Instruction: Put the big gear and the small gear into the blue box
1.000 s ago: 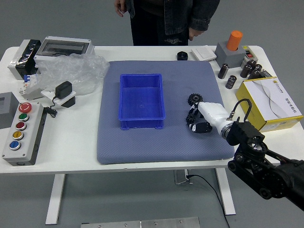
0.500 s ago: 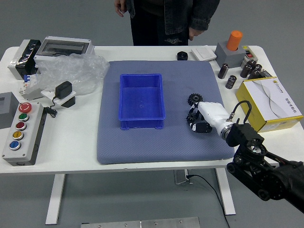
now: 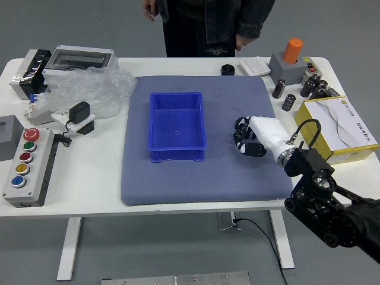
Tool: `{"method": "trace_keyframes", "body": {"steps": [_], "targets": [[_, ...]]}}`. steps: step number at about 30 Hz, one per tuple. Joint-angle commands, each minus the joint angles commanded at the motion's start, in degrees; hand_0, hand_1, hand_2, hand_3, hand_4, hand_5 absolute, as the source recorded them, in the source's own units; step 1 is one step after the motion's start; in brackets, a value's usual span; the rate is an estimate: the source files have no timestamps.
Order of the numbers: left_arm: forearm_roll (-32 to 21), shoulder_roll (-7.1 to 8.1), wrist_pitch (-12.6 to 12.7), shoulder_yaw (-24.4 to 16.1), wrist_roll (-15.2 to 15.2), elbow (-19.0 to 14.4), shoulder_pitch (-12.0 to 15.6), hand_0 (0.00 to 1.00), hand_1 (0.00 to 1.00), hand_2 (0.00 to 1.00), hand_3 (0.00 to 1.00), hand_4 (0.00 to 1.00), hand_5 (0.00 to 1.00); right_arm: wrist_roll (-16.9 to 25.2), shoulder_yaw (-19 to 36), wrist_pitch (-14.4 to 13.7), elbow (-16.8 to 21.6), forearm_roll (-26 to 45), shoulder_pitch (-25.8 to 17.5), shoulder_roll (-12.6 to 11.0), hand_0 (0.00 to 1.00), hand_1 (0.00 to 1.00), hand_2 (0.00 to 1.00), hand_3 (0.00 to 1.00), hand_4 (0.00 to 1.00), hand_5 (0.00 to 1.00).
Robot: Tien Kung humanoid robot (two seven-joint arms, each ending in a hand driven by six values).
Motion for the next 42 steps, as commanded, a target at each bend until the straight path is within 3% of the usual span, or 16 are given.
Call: {"method": "trace_keyframes", "body": {"steps": [8,15,37,38,42], "targets": [[0.0,0.07,0.0,-0.1,0.0,0.0,0.0,0.734,0.683,0.727,0.723,0.455,0.012,-1.1,2.3,0.5,6.1,-1.1,1.6,-0.4,0.526,0.413,0.418,0.451,0.547,0.002],[0.1,0.12,0.0,-0.2,0.0,0.0,0.0,0.734,0.683,0.727,0.722,0.455,0.011,-1.5,1.4,0.8,8.1,-0.9,3.9,0.8,0.528,0.415,0.415,0.45,0.554,0.002],[0.6,0.12,0.0,-0.1,0.2,0.0,0.0,0.734,0.683,0.727,0.72,0.454,0.011,-0.4,-6.2,0.3,1.0,1.9,9.1,11.2,0.538,0.42,0.418,0.457,0.58,0.002],[0.6,0.1,0.0,-0.1,0.2,0.0,0.0,0.733,0.683,0.727,0.72,0.453,0.011,-0.5,-6.5,0.8,0.5,2.6,9.1,11.6,0.645,0.466,0.49,0.579,0.564,0.195],[0.7,0.07,0.0,-0.2,0.2,0.0,-0.1,0.733,0.683,0.727,0.72,0.453,0.011,-1.4,-6.9,3.1,-0.7,5.3,9.3,12.3,0.645,0.466,0.49,0.579,0.564,0.195]]}}
